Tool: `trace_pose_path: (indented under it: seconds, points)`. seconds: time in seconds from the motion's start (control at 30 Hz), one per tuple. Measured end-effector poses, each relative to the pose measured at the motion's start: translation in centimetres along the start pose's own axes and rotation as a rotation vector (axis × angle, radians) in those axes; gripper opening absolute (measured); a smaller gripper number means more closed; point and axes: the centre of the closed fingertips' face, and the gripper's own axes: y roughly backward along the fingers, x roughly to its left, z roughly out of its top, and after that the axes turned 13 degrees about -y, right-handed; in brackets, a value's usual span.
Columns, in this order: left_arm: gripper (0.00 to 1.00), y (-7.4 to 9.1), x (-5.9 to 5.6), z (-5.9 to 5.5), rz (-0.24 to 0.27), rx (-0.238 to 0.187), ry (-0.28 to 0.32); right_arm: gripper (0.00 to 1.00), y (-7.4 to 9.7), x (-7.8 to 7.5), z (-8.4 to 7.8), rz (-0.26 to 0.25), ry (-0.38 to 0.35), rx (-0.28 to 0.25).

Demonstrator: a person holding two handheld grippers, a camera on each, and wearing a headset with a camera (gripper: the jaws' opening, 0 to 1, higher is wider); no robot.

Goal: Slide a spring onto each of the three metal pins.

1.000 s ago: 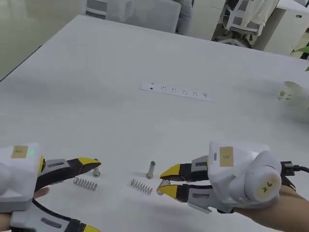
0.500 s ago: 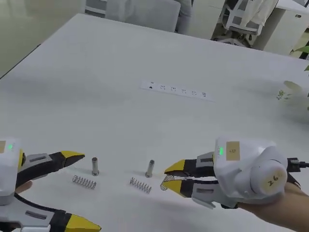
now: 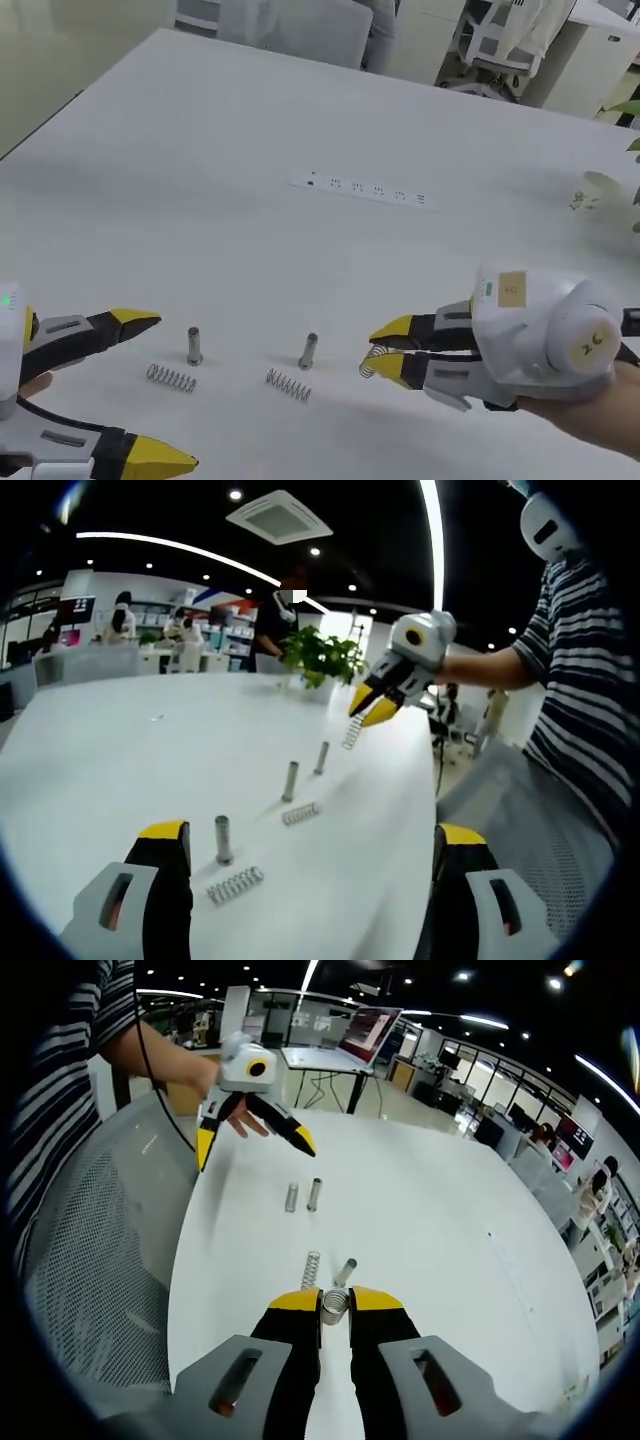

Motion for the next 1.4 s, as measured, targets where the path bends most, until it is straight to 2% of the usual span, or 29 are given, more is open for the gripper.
trace_pose_path:
  seconds: [0.3, 0.6, 1.4]
  points:
    - [0.97, 0.4, 0.7, 0.2, 0.016, 0.002, -0.005, 0.07, 1.0, -3.1, -0.6, -0.057, -0.025, 0.019]
    - [0.97, 0.5, 0.8, 0.1, 0.023, 0.004, -0.003, 0.07, 1.3, -4.5, -0.8, -0.077, -0.043, 0.027]
    - [0.97, 0.7, 1.2, 0.1, 0.044, 0.008, -0.002, 0.07, 0.8, -5.6, -2.3, -0.082, -0.127, 0.053]
